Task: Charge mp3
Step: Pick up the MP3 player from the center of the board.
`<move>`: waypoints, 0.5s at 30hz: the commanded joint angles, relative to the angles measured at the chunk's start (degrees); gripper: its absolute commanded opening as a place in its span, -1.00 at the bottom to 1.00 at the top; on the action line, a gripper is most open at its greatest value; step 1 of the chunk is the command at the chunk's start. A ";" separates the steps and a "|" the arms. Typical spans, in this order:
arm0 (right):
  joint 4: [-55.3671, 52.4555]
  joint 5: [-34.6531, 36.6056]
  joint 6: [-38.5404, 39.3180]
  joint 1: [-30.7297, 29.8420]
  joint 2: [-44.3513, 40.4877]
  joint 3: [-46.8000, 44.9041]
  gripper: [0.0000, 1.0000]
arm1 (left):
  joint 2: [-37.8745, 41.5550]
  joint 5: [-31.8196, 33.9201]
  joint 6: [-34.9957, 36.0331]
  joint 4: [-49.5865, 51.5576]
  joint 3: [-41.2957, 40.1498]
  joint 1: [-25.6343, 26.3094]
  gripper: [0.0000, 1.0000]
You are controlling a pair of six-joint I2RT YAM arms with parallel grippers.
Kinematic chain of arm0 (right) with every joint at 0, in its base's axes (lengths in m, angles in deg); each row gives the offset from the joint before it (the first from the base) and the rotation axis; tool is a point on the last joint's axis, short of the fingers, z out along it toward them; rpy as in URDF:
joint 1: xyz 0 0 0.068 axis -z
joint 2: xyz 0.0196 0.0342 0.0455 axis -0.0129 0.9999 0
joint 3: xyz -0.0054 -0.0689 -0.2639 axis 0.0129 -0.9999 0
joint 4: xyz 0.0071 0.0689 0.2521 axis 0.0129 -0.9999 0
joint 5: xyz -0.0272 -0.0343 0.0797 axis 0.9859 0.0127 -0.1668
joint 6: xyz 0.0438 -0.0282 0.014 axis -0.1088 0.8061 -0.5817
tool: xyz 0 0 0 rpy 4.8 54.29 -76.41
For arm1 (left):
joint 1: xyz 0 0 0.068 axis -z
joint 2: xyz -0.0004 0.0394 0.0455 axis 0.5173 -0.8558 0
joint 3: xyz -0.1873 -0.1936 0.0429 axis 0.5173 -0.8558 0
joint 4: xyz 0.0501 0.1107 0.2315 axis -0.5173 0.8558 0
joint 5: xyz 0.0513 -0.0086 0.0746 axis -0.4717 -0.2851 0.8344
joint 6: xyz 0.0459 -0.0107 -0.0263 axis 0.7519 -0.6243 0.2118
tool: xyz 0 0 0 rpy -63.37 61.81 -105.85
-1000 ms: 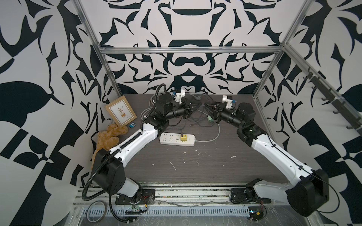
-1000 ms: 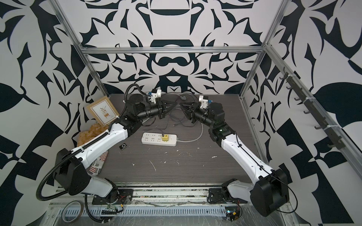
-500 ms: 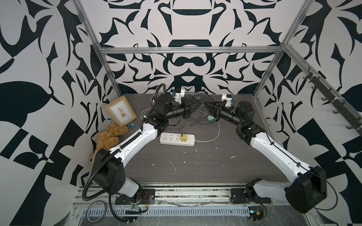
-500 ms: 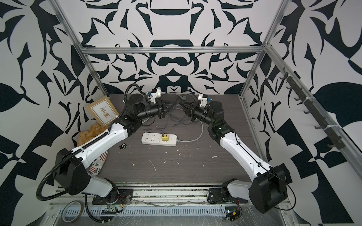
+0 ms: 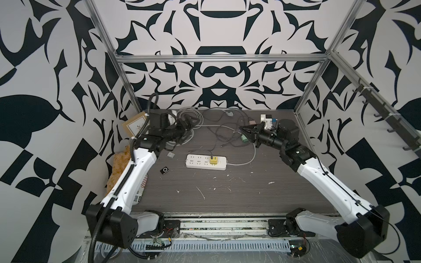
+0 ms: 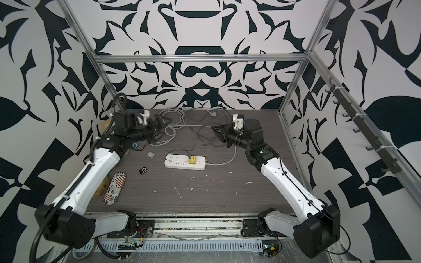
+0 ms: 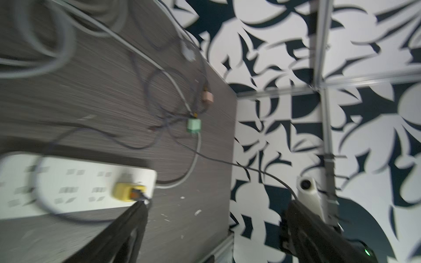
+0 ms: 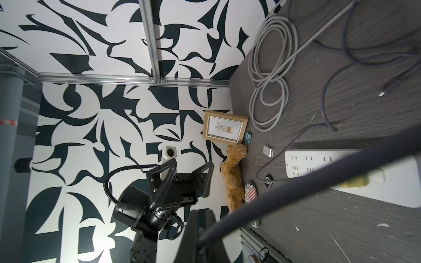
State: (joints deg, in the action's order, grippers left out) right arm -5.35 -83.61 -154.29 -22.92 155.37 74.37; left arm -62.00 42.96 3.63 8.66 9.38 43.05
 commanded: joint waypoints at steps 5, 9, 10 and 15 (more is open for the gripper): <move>-6.58 -0.65 6.66 0.11 0.50 1.81 -1.00 | -5.58 11.19 35.69 47.33 1.20 -11.08 0.99; -4.48 -2.72 6.38 0.11 3.62 1.98 -1.00 | -12.21 13.80 40.93 50.03 -0.60 -11.03 0.92; -4.12 -3.08 6.29 0.11 4.16 2.11 -1.00 | -12.93 14.41 40.82 49.00 -1.22 -10.87 0.92; -2.80 -4.64 6.29 0.11 6.72 3.28 -1.00 | -19.69 22.06 40.22 44.42 -4.00 -10.76 0.93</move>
State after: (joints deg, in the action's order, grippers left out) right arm -11.21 -86.10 -149.31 -22.90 162.36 74.83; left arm -79.07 59.29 40.92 50.32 6.54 32.21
